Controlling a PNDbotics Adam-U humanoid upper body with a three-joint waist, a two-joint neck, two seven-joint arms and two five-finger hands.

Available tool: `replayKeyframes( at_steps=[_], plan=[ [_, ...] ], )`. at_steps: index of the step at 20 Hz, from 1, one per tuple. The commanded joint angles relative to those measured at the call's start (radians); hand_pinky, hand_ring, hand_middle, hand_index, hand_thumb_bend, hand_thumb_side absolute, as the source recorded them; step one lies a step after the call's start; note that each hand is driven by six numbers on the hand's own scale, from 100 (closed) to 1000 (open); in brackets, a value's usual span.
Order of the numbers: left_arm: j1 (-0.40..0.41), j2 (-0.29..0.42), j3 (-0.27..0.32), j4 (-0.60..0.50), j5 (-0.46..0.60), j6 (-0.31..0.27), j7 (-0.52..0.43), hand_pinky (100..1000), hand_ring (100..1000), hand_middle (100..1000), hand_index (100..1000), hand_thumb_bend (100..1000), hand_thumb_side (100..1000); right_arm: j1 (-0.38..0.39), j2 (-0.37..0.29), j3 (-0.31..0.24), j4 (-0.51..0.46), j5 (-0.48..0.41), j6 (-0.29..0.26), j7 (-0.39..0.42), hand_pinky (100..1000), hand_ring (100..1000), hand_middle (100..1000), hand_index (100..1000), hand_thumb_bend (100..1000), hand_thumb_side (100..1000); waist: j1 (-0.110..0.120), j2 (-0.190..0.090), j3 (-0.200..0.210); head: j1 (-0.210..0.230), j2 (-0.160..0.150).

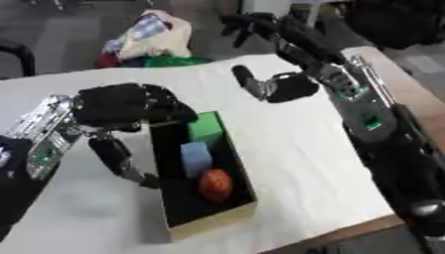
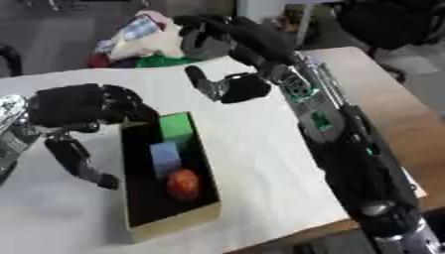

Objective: Pick up objects on the table and place them in the box.

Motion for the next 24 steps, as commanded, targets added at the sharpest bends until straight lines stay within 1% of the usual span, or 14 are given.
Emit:
replayKeyframes(
  at_steps=[1,4,7,8,10,12,14,15,16,19,24],
  plan=[
    [0.013,0.066,0.059,-0.041,0.045,0.006,0.027,812,757,798,1000,384,891,-0.012,-0.025,-0.016,-0.005,0.006,0.004,-0.005,809,690,796,1000,100,665,-0.002,-0.02,0.006,-0.003,0.002],
    [0.064,0.102,0.107,-0.074,0.09,0.008,0.069,797,735,767,998,263,883,-0.009,-0.026,-0.019,-0.004,0.006,0.006,-0.009,808,688,796,1000,100,666,-0.003,-0.019,0.013,-0.003,0.001],
    [0.124,0.124,0.161,-0.114,0.138,0.019,0.117,780,707,738,984,181,857,-0.003,-0.025,-0.023,-0.004,0.006,0.009,-0.015,806,685,794,1000,100,667,-0.006,-0.016,0.022,-0.001,-0.002],
    [0.145,0.129,0.178,-0.13,0.154,0.025,0.132,774,700,733,982,168,848,0.0,-0.024,-0.025,-0.004,0.006,0.011,-0.017,806,684,793,1000,100,667,-0.007,-0.015,0.024,0.0,-0.003],
    [0.182,0.138,0.202,-0.16,0.186,0.04,0.165,765,688,720,976,109,863,0.005,-0.022,-0.029,-0.005,0.007,0.015,-0.023,804,682,792,1000,100,671,-0.008,-0.014,0.026,0.004,-0.005],
    [0.22,0.137,0.224,-0.181,0.22,0.062,0.193,754,674,707,970,100,882,0.015,-0.018,-0.036,-0.008,0.008,0.02,-0.031,801,677,789,1000,100,665,-0.011,-0.013,0.028,0.009,-0.006],
    [0.249,0.13,0.242,-0.2,0.251,0.086,0.198,746,665,698,966,100,893,0.027,-0.013,-0.045,-0.014,0.008,0.027,-0.041,797,674,787,1000,100,665,-0.015,-0.012,0.036,0.014,-0.006],
    [0.262,0.121,0.253,-0.209,0.267,0.099,0.195,740,658,692,963,100,889,0.036,-0.008,-0.05,-0.018,0.007,0.032,-0.048,796,674,786,1000,100,647,-0.016,-0.011,0.039,0.019,-0.006],
    [0.273,0.113,0.263,-0.218,0.283,0.112,0.188,738,655,688,961,100,887,0.043,-0.004,-0.055,-0.022,0.007,0.036,-0.054,795,674,784,1000,100,659,-0.017,-0.01,0.041,0.025,-0.005],
    [0.302,0.079,0.291,-0.245,0.328,0.154,0.161,726,641,673,954,100,880,0.066,0.005,-0.066,-0.032,0.009,0.05,-0.071,792,679,788,1000,100,643,-0.019,-0.007,0.047,0.041,0.001],
    [0.324,0.032,0.316,-0.286,0.401,0.217,0.095,715,628,660,948,100,879,0.106,0.02,-0.092,-0.051,0.01,0.079,-0.117,787,685,794,1000,100,629,-0.022,-0.001,0.064,0.071,0.012]
  ],
)
